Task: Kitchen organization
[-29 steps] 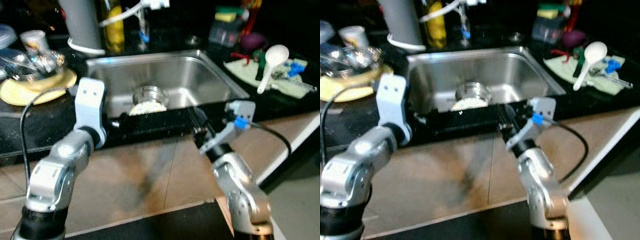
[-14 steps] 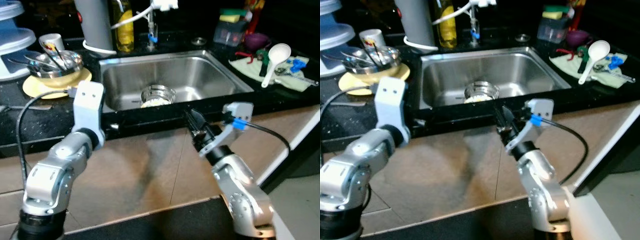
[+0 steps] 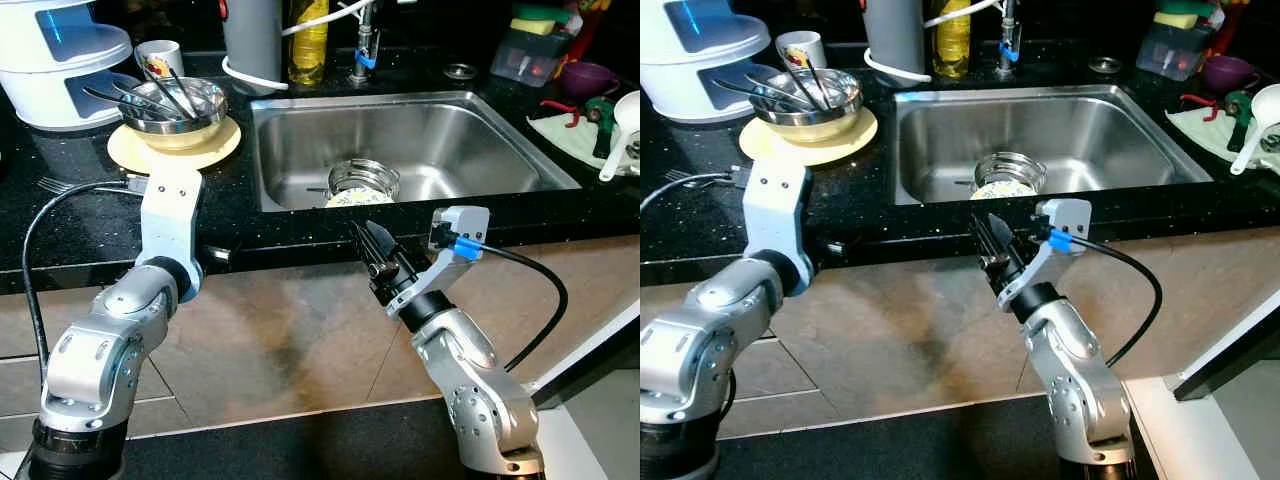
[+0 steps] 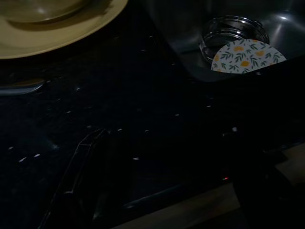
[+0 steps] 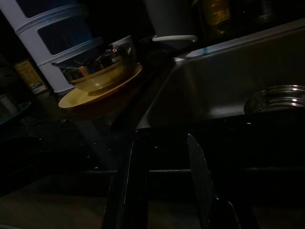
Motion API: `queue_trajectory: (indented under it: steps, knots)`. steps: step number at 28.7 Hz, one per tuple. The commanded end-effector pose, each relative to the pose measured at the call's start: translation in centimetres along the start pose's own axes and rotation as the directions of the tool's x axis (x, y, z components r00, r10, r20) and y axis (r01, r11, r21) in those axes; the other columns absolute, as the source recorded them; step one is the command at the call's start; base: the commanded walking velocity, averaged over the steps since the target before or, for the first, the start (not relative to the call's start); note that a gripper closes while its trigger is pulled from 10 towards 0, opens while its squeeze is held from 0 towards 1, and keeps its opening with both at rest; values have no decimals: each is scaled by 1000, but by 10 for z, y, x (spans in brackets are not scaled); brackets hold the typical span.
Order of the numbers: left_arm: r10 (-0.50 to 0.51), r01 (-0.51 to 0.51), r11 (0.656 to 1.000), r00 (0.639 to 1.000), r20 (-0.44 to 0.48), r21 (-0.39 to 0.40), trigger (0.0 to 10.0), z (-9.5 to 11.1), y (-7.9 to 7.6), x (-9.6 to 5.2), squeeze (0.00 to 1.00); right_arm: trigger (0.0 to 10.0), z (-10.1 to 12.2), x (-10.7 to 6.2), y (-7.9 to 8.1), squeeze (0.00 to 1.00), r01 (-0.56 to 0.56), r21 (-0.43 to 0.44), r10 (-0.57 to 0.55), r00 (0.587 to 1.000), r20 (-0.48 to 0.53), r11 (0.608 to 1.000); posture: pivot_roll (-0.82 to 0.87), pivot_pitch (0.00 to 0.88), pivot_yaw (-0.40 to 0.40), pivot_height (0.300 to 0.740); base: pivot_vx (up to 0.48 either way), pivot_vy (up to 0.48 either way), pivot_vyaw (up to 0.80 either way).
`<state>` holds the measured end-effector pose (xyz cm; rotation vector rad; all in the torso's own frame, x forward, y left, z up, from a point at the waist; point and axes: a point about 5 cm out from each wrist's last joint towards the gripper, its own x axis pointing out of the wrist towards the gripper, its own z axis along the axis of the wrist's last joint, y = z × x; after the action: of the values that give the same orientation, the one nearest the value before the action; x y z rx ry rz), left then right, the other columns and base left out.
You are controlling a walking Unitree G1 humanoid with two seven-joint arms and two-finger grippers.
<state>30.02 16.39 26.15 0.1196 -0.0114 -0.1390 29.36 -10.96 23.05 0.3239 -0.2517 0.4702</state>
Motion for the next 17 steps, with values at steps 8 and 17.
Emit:
queue_trajectory:
  steps: [8,17]
  knots:
    - [84,-82,994,996,-15,78,10000,1,15,0,0,10000,0,-1,12,0,-143,32,145,989,-43,989,-15,172,-11,740,0,0,0]
    - [285,-287,951,958,35,115,10000,8,42,0,0,10000,5,7,18,0,-188,41,189,982,-26,981,-13,171,-13,740,0,0,0]
